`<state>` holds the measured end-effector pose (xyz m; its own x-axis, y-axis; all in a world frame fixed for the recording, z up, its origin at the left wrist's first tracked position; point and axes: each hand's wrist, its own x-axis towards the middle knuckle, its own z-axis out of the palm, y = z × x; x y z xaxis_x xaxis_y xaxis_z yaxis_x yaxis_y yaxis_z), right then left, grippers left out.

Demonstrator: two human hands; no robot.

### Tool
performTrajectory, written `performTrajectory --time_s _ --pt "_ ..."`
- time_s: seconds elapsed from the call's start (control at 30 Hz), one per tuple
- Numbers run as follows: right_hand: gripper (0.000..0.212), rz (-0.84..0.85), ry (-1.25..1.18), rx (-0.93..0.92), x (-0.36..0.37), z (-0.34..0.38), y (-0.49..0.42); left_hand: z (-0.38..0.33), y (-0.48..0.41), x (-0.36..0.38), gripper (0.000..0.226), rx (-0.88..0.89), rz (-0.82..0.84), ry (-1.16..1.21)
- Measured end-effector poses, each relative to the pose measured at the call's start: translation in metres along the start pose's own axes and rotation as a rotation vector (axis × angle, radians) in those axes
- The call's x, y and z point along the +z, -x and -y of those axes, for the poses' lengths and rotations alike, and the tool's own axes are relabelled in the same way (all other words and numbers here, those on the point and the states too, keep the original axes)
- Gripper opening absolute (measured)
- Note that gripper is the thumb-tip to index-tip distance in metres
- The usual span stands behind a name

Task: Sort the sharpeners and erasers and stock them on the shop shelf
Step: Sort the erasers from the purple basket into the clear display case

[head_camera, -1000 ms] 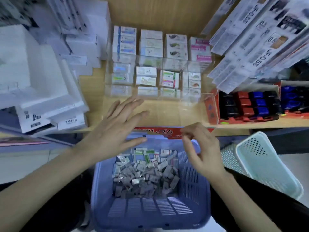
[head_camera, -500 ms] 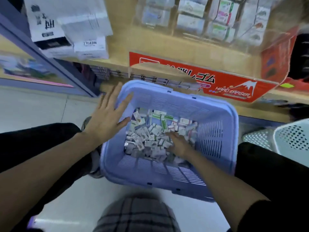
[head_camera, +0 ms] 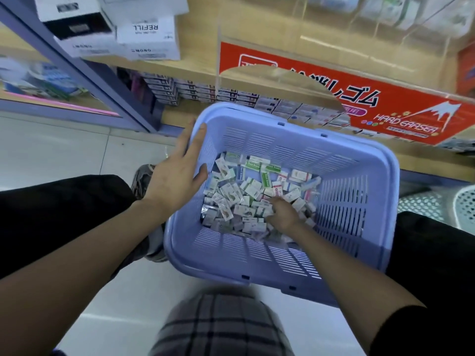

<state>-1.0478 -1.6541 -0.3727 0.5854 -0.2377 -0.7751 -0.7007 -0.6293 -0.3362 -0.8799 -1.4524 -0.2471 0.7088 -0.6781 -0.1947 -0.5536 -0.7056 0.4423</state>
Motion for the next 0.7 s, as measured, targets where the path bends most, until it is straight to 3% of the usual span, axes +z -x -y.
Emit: performTrajectory --time_s 0.37,0.43,0.53,0.7 --pt "0.077 -0.101 -0.498 -0.047 -0.089 0.046 0.095 -0.037 0.012 -0.023 0.071 0.025 -0.020 -0.101" --pt "0.067 -0.105 -0.562 -0.122 -0.117 0.057 0.125 -0.057 0.012 -0.039 0.075 0.099 0.026 0.012" --pt "0.029 -0.120 -0.600 -0.243 -0.155 0.074 0.174 -0.093 0.009 -0.075 0.086 0.124 0.182 0.274" --pt "0.030 -0.215 -0.706 -0.433 -0.198 0.099 0.236 -0.146 0.007 -0.129 0.079 0.186 0.276 0.705"
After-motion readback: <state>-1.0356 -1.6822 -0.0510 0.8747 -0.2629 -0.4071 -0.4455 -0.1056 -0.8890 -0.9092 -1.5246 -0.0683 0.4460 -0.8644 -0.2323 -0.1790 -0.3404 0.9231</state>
